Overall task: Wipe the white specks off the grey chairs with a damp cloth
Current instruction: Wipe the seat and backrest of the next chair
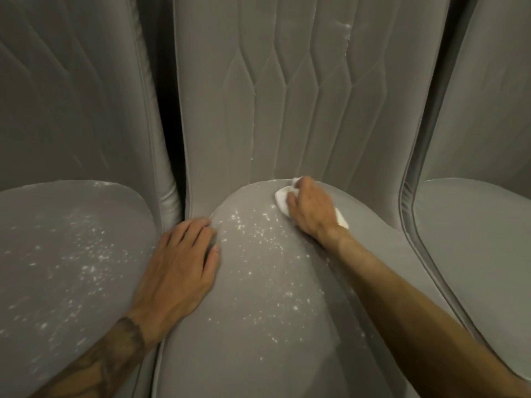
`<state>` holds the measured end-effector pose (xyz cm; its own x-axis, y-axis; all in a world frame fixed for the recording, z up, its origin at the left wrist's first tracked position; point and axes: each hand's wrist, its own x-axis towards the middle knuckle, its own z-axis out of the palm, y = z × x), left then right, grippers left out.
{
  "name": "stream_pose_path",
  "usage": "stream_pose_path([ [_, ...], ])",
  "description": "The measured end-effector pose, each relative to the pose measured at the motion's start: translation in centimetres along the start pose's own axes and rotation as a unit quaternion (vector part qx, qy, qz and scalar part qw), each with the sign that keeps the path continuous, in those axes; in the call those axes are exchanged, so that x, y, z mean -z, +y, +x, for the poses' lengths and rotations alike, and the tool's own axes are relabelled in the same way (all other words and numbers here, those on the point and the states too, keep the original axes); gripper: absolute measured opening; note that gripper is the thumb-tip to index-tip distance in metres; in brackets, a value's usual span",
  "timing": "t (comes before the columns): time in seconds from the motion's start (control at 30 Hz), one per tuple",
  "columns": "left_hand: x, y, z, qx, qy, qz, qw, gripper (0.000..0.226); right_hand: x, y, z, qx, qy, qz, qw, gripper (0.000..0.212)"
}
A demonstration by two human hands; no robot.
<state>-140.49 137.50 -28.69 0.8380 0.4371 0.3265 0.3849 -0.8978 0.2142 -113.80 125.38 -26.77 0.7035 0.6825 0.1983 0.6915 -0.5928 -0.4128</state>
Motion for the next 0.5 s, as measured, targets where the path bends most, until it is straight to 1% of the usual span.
stream_pose_path([
  [0.07, -0.1, -0.1, 0.0, 0.0, -0.002, 0.001, 1.0, 0.033, -0.6, -0.9, -1.5, 0.089, -0.041, 0.006, 0.995, 0.024],
  [0.1, -0.2, -0.2, 0.0, -0.001, -0.004, 0.002, 1.0, 0.033, -0.2, -0.5, -1.8, 0.108, -0.059, 0.004, 0.992, 0.022],
  [0.13, -0.3, -0.3, 0.0, -0.002, -0.006, 0.003, 1.0, 0.033, 0.4, 0.2, -1.7, 0.108, -0.069, 0.005, 0.992, 0.021],
  [0.2, -0.4, -0.2, 0.0, -0.002, -0.007, 0.001, 1.0, 0.033, 1.8, 2.4, -0.9, 0.052, -0.061, 0.009, 0.997, 0.027],
  [0.27, -0.3, 0.0, 0.1, 0.0, -0.006, -0.001, 1.0, 0.032, 2.7, 3.9, -0.1, -0.024, -0.022, 0.018, 0.999, 0.032],
  [0.3, -0.3, 0.0, 0.1, 0.001, -0.005, -0.001, 1.0, 0.032, 2.6, 4.0, 0.0, -0.042, -0.002, 0.017, 0.999, 0.031],
  [0.33, -0.3, 0.1, 0.2, 0.001, -0.003, -0.001, 1.0, 0.032, 2.2, 3.5, -0.2, -0.04, 0.01, 0.012, 0.999, 0.029],
  [0.37, -0.3, 0.1, 0.2, -0.001, -0.001, -0.001, 1.0, 0.031, 1.6, 2.8, -0.8, -0.02, 0.009, 0.01, 1.0, 0.027],
  [0.4, -0.2, 0.2, 0.2, -0.002, -0.001, 0.0, 1.0, 0.031, 1.0, 2.2, -1.6, 0.018, -0.004, 0.014, 1.0, 0.027],
  [0.47, -0.1, 0.2, 0.2, -0.003, 0.0, 0.0, 1.0, 0.031, 0.7, 1.9, -3.4, 0.112, -0.048, 0.01, 0.992, 0.025],
  [0.5, -0.1, 0.2, 0.2, -0.004, 0.0, -0.001, 1.0, 0.031, 1.2, 2.4, -3.9, 0.14, -0.068, 0.0, 0.988, 0.024],
])
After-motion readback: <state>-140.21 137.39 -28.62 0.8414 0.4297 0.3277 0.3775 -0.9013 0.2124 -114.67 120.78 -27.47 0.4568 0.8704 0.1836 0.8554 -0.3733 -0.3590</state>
